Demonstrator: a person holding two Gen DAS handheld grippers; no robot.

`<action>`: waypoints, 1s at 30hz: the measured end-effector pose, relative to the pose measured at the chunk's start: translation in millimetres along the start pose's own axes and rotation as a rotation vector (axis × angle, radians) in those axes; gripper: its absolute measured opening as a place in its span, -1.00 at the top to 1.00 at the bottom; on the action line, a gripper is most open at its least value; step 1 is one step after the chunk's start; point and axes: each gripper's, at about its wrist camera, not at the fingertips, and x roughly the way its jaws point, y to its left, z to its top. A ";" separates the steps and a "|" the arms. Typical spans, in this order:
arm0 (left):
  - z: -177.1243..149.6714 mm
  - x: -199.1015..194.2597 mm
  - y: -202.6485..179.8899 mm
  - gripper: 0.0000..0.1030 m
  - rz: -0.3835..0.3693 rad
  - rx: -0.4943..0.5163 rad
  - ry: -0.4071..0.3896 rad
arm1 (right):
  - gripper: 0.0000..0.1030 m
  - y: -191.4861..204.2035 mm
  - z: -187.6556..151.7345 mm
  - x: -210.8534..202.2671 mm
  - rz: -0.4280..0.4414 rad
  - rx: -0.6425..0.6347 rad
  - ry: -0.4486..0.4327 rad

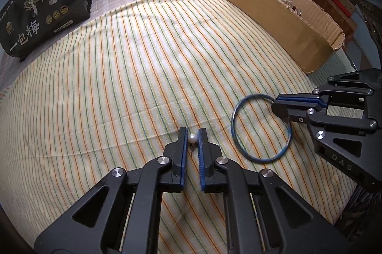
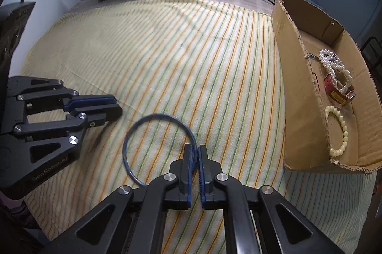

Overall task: Organize jewelry
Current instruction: 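Carry the bangle and earring over the box with both tools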

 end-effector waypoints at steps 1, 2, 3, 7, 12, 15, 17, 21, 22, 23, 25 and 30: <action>-0.1 -1.6 0.4 0.88 0.001 0.000 -0.004 | 0.98 -0.3 1.0 -3.8 0.007 0.003 -0.011; -0.2 -3.8 0.8 0.88 0.004 -0.001 -0.008 | 0.98 -0.6 2.1 -7.6 0.013 0.007 -0.023; 0.1 -6.5 1.5 0.88 0.003 -0.003 -0.015 | 0.98 -0.6 3.4 -11.0 0.020 0.010 -0.033; -0.4 -19.4 6.6 0.88 0.001 -0.023 -0.039 | 0.98 -1.0 7.7 -26.4 0.044 0.022 -0.075; 3.6 -41.8 11.4 0.88 -0.007 -0.044 -0.090 | 0.99 0.7 11.4 -47.9 0.060 0.024 -0.129; 7.1 -54.8 14.7 0.88 -0.007 -0.058 -0.122 | 0.99 2.0 13.5 -58.1 0.064 0.027 -0.157; 10.1 -62.4 16.2 0.88 -0.010 -0.069 -0.142 | 0.99 0.7 14.7 -66.2 0.070 0.033 -0.176; 15.5 -78.7 19.6 0.88 -0.017 -0.088 -0.185 | 0.99 -5.2 20.2 -80.8 0.078 0.049 -0.216; 17.4 -81.5 19.8 0.88 -0.019 -0.092 -0.193 | 0.99 -6.8 21.3 -85.0 0.079 0.052 -0.227; 19.8 -85.1 19.9 0.88 -0.023 -0.096 -0.203 | 0.99 -8.0 22.5 -88.5 0.079 0.056 -0.237; 23.7 -90.8 19.1 0.88 -0.030 -0.100 -0.220 | 0.99 -11.6 24.3 -98.7 0.076 0.062 -0.264; 35.5 -102.4 9.9 0.88 -0.048 -0.094 -0.261 | 0.99 -23.4 28.6 -120.9 0.062 0.082 -0.319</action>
